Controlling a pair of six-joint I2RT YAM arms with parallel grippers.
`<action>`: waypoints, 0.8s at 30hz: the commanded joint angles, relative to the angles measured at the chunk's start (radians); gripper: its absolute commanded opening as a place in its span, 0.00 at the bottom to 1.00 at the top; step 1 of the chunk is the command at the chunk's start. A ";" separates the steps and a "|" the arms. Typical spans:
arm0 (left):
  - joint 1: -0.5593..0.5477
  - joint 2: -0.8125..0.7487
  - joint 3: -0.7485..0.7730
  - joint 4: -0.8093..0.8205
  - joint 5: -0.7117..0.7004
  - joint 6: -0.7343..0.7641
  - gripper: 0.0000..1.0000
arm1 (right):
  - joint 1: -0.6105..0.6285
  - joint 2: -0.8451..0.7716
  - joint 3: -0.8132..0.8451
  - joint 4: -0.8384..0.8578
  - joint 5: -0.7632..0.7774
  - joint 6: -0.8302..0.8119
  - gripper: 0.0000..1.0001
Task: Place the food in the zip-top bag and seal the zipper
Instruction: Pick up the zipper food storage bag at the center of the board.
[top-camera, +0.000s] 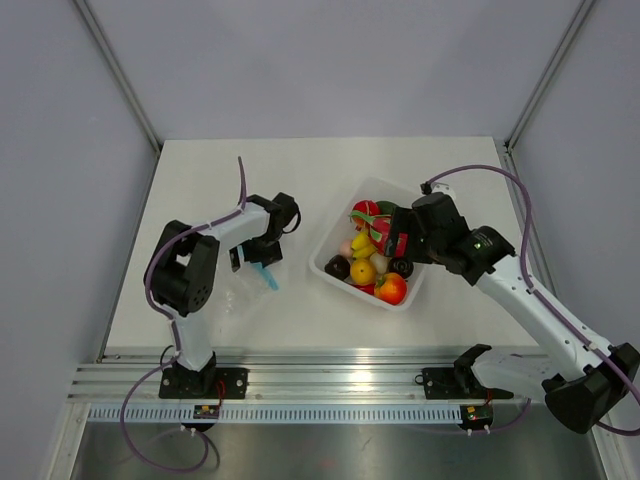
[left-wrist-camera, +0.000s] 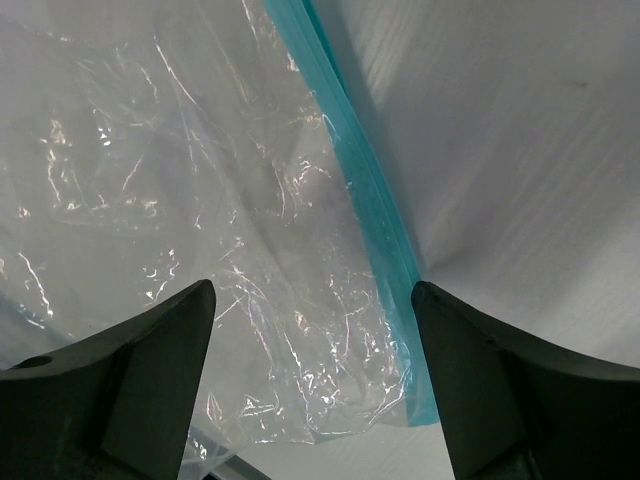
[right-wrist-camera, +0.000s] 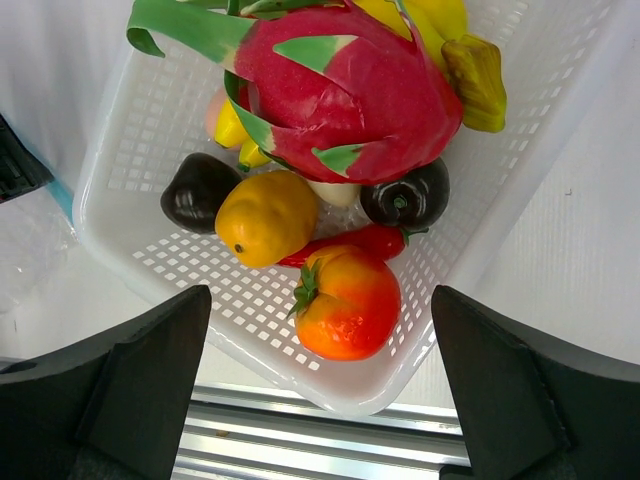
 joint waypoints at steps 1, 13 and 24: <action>-0.025 -0.092 -0.019 0.069 -0.013 -0.003 0.85 | 0.002 -0.031 0.002 -0.003 -0.002 0.017 1.00; -0.084 -0.072 -0.047 0.118 0.001 0.000 0.91 | 0.002 -0.044 -0.032 0.005 -0.008 0.035 1.00; -0.131 -0.083 0.024 0.075 -0.072 -0.015 0.91 | 0.002 -0.051 -0.046 -0.006 -0.016 0.037 1.00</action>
